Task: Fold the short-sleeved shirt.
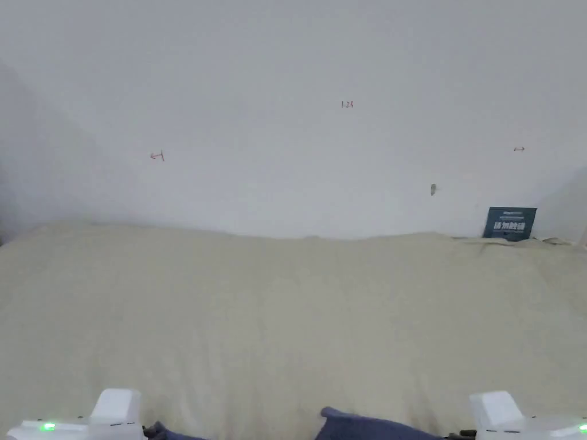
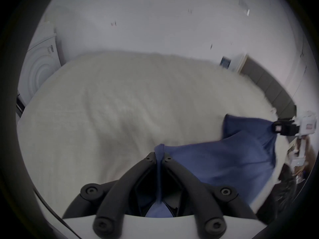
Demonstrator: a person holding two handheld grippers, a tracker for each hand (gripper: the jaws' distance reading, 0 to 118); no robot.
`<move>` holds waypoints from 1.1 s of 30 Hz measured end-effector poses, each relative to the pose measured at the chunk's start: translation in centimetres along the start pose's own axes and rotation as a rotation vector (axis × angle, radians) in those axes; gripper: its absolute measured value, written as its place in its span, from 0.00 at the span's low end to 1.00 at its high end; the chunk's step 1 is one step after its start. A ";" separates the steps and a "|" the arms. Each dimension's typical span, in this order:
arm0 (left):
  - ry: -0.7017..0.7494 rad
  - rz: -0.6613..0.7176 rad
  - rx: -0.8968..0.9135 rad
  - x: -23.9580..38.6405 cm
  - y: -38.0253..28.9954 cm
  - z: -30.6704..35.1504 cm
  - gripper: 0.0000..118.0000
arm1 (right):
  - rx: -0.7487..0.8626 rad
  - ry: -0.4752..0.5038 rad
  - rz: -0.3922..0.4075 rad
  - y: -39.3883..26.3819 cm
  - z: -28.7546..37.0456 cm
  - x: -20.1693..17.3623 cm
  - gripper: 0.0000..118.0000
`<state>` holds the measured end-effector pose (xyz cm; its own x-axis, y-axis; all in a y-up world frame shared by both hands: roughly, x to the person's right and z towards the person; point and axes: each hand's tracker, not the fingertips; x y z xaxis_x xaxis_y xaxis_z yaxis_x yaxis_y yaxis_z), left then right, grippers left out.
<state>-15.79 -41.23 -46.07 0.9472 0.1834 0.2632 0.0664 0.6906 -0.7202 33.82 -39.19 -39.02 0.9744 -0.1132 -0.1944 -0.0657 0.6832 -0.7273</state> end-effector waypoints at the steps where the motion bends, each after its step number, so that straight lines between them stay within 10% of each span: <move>1: -0.041 0.020 0.038 -0.1 0.4 2.9 0.03 | 0.065 -0.009 0.024 0.5 2.5 -0.6 0.02; 17: 0.027 -0.088 0.667 2.8 9.6 36.3 0.02 | 0.677 -0.207 0.044 10.8 31.9 -5.5 0.02; 33: 0.098 -0.063 0.779 2.5 16.0 40.5 0.02 | 0.793 -0.317 0.072 18.9 36.5 -6.4 0.02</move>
<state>-25.08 -1.38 -30.94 0.9747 0.0901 0.2045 -0.0839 0.9957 -0.0387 34.23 0.83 -27.51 0.9955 0.0761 0.0570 -0.0750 0.9969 -0.0218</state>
